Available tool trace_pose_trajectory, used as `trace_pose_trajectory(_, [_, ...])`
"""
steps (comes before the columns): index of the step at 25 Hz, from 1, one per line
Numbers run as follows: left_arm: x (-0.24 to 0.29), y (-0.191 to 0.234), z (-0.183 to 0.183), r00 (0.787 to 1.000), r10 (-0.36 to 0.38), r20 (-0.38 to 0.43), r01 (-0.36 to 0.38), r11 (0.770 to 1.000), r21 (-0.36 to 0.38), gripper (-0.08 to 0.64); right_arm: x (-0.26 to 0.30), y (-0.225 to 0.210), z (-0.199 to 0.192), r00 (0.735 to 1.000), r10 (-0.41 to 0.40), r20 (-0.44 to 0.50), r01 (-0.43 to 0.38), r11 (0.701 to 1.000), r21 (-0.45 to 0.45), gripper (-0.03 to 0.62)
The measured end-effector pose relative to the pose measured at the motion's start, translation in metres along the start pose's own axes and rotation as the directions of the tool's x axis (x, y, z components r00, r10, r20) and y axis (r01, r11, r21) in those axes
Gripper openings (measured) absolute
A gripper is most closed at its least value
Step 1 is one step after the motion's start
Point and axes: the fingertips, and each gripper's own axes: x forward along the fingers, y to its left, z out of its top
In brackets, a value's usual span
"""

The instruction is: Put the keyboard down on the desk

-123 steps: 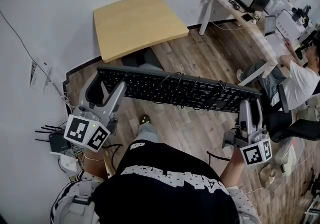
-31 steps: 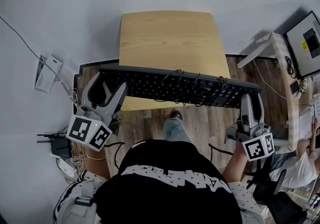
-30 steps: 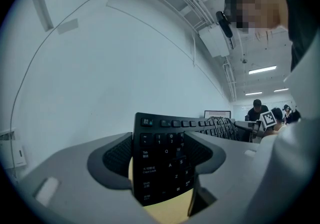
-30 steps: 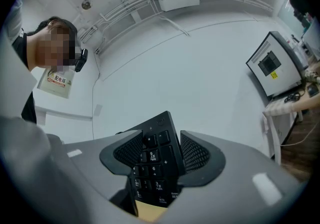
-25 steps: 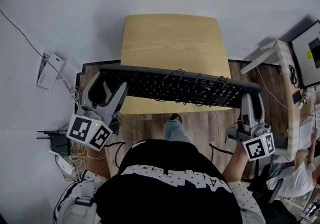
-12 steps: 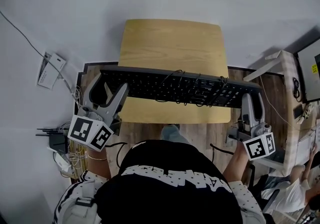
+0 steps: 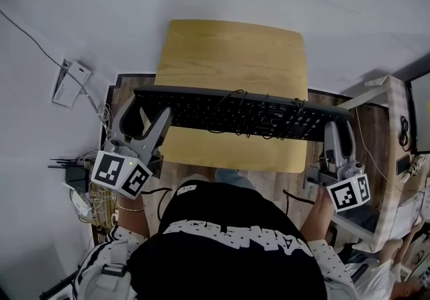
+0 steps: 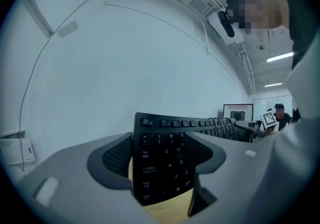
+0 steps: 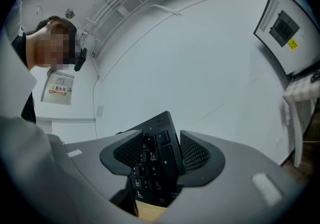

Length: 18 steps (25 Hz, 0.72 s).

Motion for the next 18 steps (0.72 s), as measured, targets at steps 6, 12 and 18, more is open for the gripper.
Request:
trace_pose_trajectory(6, [0.002,0.001,-0.011,0.999,0.023,-0.044,-0.024,1.000,-0.008,0.301,0.006,-0.011,-0.012,0.999,0.002,-0.036,-0.001,1.000,0.030,0.244])
trace_pose_trajectory(12, [0.006,0.001,-0.016,0.997,0.012,-0.072,-0.012,1.000,-0.006,0.301,0.004,-0.015,-0.019,0.998,-0.022,-0.052,0.025,0.998,0.050,0.244])
trace_pose_trajectory(18, [0.012,0.003,-0.026,0.996,-0.006,-0.093,0.006,1.000,-0.007,0.302,0.001,-0.019,-0.026,0.996,-0.048,-0.073,0.052,0.997,0.056,0.244])
